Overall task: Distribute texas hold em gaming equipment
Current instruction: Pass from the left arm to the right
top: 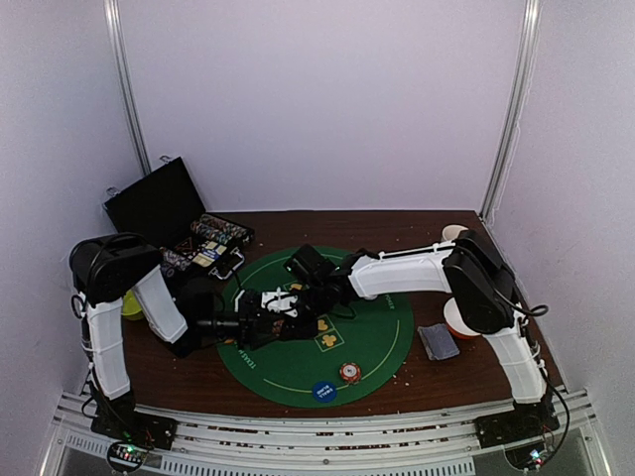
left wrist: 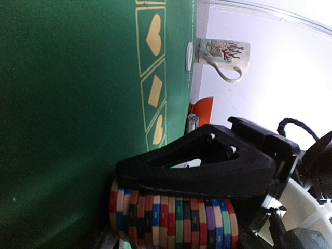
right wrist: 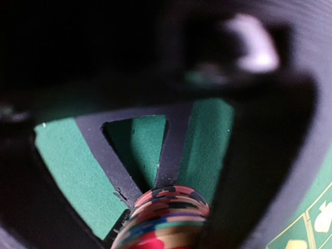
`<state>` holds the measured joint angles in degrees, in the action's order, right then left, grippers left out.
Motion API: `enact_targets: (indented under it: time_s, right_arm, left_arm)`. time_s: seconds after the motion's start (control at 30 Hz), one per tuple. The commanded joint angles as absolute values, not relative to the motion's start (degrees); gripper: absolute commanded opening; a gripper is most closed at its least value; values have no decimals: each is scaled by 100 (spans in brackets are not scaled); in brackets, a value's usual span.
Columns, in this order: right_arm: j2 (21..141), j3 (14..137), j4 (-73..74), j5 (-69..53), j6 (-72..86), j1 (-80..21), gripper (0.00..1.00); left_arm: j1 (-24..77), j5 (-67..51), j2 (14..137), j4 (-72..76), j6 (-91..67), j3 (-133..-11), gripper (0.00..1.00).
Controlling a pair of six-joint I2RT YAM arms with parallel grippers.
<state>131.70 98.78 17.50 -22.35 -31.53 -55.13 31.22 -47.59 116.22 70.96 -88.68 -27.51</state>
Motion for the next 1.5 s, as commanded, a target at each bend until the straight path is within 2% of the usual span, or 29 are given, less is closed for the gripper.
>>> enact_targets:
  time_s: [0.0,0.13,0.23,0.47,0.7,0.9,1.13,1.47]
  right_arm:
    - [13339,10046,1950,-2321,-3299,-5498,25]
    - [13212,10017,2083,-2360,-3316,-5530,15]
    - [13075,9882,2117,-2201,-3300,-5588,12]
    - [12819,9508,1980,-2084,-3129,-5632,8]
    - [12733,9306,1822,-1989,-3042,-5631,8]
    - [12723,9206,1771,-1970,-2988,-5633,8]
    - [12734,9083,1701,-1934,-2948,-5621,7]
    - [12925,9114,1485,-1908,-2776,-5640,7]
  left_arm:
    - [3133,-4896,11701,7649,-8890,-2769,5]
    - [3134,-4887,11739,7651,-8879,-2748,14]
    - [3095,-4886,11767,7644,-8845,-2741,23]
    - [3075,-5041,11647,7232,-8482,-2918,50]
    - [3021,-4917,11088,5834,-7606,-3110,64]
    - [2956,-4821,10725,4574,-6673,-3349,71]
    - [2938,-4938,10680,4571,-6506,-3336,80]
    - [2943,-5176,10659,4829,-6378,-3411,84]
